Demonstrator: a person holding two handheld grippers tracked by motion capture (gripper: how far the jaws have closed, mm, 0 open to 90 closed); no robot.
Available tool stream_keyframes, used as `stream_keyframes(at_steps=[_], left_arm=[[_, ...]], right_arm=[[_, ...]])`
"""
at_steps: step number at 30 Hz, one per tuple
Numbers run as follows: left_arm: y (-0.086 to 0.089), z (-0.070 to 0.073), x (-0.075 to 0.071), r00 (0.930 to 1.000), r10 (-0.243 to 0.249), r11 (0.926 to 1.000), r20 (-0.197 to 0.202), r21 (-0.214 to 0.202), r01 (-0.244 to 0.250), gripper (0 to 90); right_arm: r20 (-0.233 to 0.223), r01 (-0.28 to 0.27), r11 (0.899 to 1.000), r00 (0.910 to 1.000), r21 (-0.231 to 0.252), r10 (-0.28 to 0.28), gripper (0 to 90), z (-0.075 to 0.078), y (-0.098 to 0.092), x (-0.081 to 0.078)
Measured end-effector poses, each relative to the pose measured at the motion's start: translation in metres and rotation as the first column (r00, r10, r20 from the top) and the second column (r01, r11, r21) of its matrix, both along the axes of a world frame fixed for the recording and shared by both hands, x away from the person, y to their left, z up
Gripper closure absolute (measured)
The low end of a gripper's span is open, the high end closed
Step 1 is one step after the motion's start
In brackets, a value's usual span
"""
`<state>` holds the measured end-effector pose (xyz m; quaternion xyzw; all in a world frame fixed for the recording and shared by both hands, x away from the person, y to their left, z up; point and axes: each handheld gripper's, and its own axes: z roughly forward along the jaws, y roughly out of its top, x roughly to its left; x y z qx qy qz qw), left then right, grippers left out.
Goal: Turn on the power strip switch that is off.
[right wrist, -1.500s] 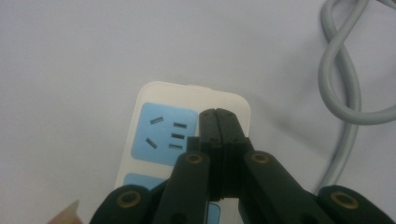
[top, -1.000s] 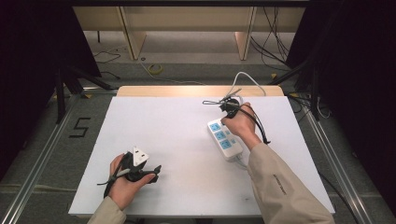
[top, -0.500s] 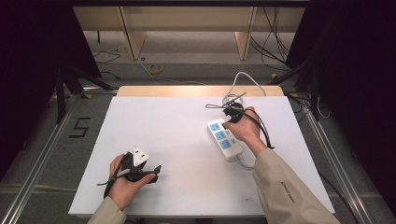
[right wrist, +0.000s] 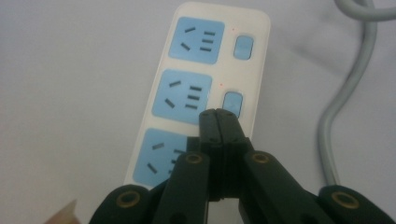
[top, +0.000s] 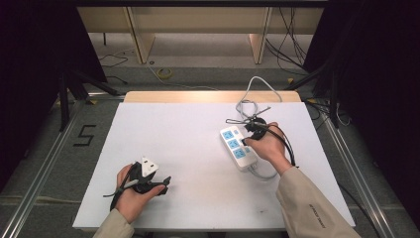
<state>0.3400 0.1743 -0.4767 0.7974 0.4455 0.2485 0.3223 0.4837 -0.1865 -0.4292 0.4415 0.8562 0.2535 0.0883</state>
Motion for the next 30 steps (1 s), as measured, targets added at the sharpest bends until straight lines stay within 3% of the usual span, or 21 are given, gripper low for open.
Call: stream_keyframes(at_steps=[19, 30], left_arm=[[-0.001, -0.001, 0.0, 0.9999, 0.01, 0.9999, -0.005, 0.01, -0.01, 23.0], [0.0, -0.001, 0.0, 0.9999, 0.013, 0.9999, -0.01, 0.011, -0.013, 22.2]], right_arm=[[0.044, -0.045, 0.998, 0.9981, 0.033, 0.044, 85.4, -0.004, -0.023, -0.04], [0.088, -0.063, 0.997, 0.9944, 0.048, 0.058, 74.0, -0.007, -0.038, -0.061]])
